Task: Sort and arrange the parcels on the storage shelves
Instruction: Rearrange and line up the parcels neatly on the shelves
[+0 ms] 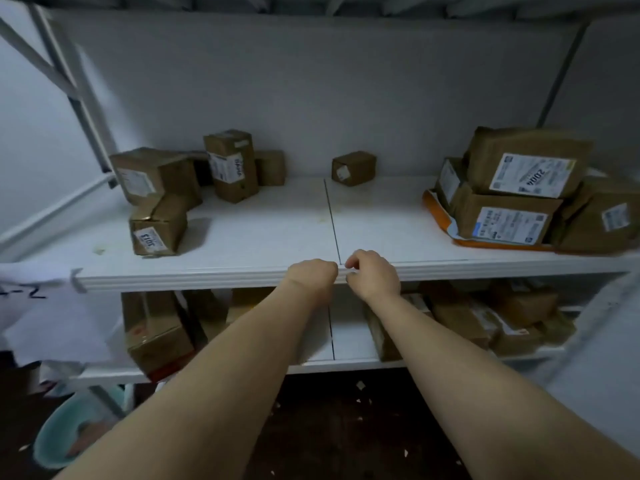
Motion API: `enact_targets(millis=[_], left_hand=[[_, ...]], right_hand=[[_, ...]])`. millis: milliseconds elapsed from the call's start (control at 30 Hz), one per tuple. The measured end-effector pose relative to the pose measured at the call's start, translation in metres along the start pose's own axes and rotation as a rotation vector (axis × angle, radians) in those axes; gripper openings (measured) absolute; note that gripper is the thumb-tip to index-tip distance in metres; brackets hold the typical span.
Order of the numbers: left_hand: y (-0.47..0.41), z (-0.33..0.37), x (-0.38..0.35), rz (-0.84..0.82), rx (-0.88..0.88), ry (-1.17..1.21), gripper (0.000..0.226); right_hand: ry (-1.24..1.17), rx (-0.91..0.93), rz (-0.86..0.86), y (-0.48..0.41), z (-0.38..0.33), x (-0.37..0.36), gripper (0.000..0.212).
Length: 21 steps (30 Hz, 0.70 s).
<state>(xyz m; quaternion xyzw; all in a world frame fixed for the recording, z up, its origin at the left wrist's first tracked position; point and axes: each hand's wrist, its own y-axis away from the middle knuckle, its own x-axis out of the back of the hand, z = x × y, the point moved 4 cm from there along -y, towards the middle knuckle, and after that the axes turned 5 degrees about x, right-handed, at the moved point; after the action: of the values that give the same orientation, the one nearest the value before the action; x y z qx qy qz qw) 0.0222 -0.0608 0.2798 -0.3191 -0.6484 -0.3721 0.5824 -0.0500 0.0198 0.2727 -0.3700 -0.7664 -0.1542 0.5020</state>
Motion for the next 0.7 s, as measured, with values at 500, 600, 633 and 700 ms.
enact_targets(millis=[500,600,633,700], left_hand=[[-0.052,-0.248,0.054,0.348,0.391,-0.022,0.048],[-0.067,-0.289,0.047,0.309,0.55,-0.009,0.071],[-0.071,-0.3,0.043,0.267,0.596,0.012,0.083],[-0.078,-0.318,0.034,0.184,0.67,0.057,0.101]], right_hand=[[-0.083,0.239,-0.148,-0.131,-0.198,-0.083,0.032],[-0.085,0.238,-0.195,-0.152,-0.219,-0.103,0.033],[-0.084,0.236,-0.207,-0.159,-0.226,-0.109,0.033],[-0.076,0.239,-0.229,-0.17,-0.237,-0.12,0.034]])
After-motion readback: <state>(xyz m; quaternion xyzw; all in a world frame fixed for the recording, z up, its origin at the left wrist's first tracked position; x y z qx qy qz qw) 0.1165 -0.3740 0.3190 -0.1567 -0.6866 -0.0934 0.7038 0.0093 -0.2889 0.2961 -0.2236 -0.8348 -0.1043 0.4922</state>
